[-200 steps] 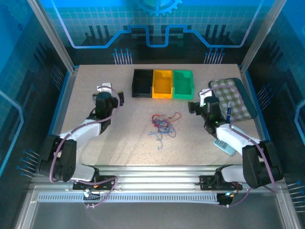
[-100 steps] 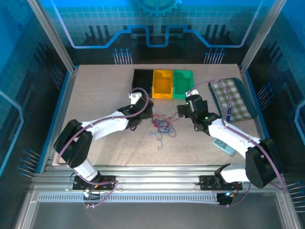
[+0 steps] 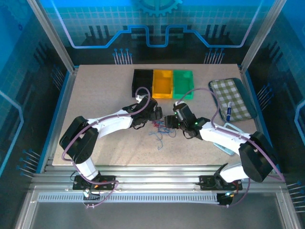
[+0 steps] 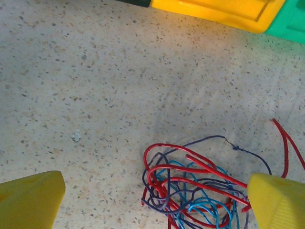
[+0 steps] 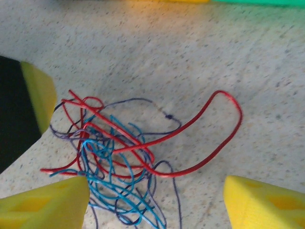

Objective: Untangle the cables

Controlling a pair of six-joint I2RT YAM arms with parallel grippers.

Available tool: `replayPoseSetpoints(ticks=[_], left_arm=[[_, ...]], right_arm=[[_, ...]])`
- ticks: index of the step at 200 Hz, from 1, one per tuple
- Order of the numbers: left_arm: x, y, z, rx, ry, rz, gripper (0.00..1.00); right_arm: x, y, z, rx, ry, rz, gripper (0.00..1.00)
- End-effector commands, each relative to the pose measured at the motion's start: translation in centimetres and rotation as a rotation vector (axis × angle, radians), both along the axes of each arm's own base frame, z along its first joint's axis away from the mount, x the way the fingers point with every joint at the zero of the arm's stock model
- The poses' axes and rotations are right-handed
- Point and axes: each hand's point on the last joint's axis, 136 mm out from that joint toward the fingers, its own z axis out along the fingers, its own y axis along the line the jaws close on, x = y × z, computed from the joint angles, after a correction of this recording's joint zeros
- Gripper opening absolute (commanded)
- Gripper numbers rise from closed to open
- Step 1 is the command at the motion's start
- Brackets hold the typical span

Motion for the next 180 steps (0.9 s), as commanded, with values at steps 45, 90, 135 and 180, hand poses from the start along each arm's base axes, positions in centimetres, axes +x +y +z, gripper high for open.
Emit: replayPoseSetpoints(ticks=[45,90,135,180], left_arm=[[0.6,-1.4,-0.4,-0.089,0.041,-0.017,0.99],[0.6,-2.8,-1.8,-0.116,0.092,-0.052,0.93],[0.7,-3.3,-1.9,-0.119,0.102,-0.068,0.92],[0.6,-3.4,-2.1,-0.116,0.113,-0.078,0.92]], right_arm=[[-2.7,0.7,-2.2,-0.013,0.05,0.109,0.62],[-1.9,0.9,-4.1,0.003,0.108,0.1,0.53],[-0.2,1.3,-4.8,0.013,0.131,0.096,0.42],[0.3,1.9,-5.3,0.026,0.151,0.13,0.21]])
